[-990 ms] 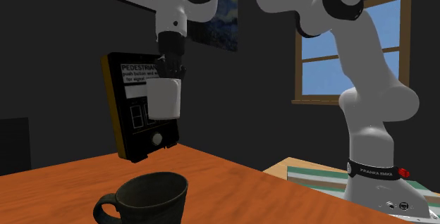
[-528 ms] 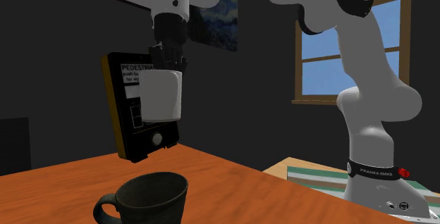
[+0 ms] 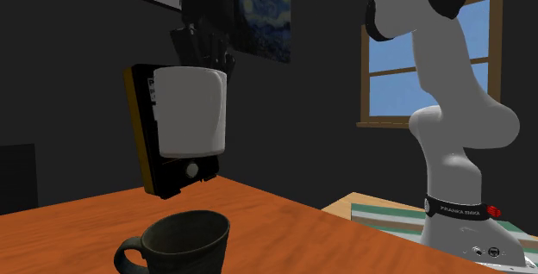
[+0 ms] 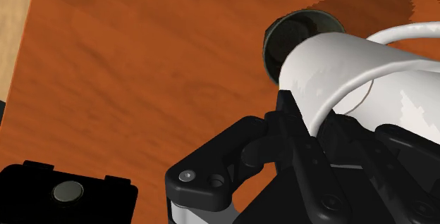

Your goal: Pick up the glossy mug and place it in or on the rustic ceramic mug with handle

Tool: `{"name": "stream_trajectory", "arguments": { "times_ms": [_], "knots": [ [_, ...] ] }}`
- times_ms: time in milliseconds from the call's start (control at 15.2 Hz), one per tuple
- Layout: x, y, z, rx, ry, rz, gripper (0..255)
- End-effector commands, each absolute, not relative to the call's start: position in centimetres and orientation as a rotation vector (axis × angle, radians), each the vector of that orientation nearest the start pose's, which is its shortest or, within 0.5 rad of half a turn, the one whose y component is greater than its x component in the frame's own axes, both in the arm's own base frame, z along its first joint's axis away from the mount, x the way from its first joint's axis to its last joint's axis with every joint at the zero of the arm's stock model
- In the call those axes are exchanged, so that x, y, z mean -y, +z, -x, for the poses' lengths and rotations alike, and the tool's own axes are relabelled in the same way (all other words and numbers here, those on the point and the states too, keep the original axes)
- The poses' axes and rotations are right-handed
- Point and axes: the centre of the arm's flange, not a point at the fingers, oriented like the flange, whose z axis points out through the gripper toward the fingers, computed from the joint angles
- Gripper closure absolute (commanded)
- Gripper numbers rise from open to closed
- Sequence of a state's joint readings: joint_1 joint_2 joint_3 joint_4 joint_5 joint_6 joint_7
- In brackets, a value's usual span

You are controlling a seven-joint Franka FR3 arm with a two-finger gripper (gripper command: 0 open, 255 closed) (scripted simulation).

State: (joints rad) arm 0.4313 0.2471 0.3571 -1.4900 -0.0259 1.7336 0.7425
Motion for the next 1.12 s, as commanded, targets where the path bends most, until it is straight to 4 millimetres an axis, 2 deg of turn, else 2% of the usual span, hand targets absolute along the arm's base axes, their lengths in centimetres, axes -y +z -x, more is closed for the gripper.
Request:
{"name": "stream_trajectory", "arguments": {
  "times_ms": [0,1056],
  "knots": [
    [-44.6,53.5,-45.7,0.058,0.050,3.089,255],
    [-44.6,45.1,-45.7,0.058,0.050,3.089,255]
  ]
}}
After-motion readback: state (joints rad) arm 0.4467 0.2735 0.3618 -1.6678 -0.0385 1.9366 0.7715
